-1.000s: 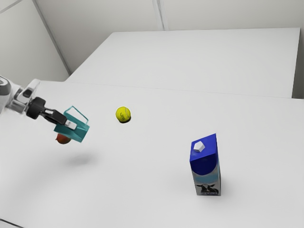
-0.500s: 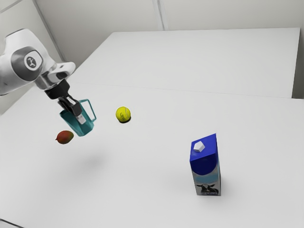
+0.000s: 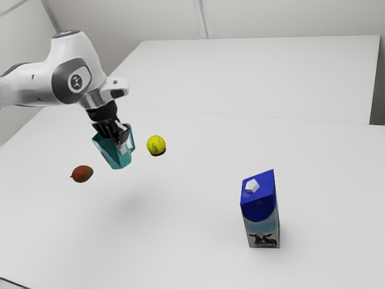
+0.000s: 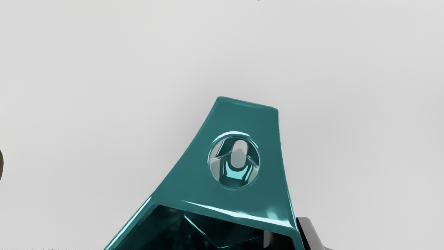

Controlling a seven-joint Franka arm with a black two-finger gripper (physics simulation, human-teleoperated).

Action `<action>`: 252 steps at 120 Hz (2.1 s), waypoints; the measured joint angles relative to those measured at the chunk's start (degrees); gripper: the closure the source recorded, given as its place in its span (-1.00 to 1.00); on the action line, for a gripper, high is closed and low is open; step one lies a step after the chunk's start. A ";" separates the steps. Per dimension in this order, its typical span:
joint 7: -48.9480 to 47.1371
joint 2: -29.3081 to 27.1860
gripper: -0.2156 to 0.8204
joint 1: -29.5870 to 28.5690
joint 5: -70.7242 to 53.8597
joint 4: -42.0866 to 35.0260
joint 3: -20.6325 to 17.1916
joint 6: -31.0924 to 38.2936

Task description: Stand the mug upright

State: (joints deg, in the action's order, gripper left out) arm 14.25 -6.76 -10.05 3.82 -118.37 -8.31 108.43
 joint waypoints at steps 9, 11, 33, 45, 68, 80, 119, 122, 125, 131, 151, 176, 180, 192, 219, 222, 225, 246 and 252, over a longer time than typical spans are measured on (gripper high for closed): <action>-2.71 0.38 0.92 0.52 -1.18 -0.82 -0.06 1.32; -3.30 0.42 0.92 0.68 -1.36 -1.10 -0.07 1.65; -8.89 1.42 0.92 1.70 -2.39 -4.71 -0.16 6.62; -11.36 1.85 0.92 1.91 -2.59 -6.79 -0.16 9.39; -15.36 3.62 0.92 2.42 -2.79 -9.66 -0.16 15.24; -17.05 4.85 0.92 2.40 -2.85 -10.14 -0.14 17.63; -21.09 7.93 0.92 2.13 -2.95 -10.17 -0.35 20.95; -21.33 8.10 0.92 2.15 -2.96 -10.17 -0.33 21.11; -21.55 8.24 0.92 2.18 -2.96 -10.16 -0.32 21.26; -21.97 8.48 0.92 2.25 -2.96 -10.15 -0.29 21.50; -23.17 9.39 0.92 2.79 -2.98 -10.14 -0.25 22.16; -24.29 10.18 0.92 3.30 -3.00 -10.22 -0.24 22.88; -24.44 10.36 0.92 3.28 -3.00 -10.22 -0.24 22.98; -24.74 10.61 0.84 3.17 -2.86 -10.23 -0.23 23.18; -24.52 9.60 0.30 3.60 -2.12 -10.24 -0.24 23.37; -24.49 9.19 0.27 3.66 -2.10 -10.24 -0.27 23.37; -24.47 8.75 0.24 3.72 -2.07 -10.24 -0.30 23.36; -24.21 5.32 0.05 4.64 -2.00 -10.23 -0.40 22.98; -24.11 4.30 -0.06 4.99 -1.99 -10.22 -0.42 22.79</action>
State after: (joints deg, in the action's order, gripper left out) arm -9.86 -2.46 -5.06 1.83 -128.59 -8.72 131.22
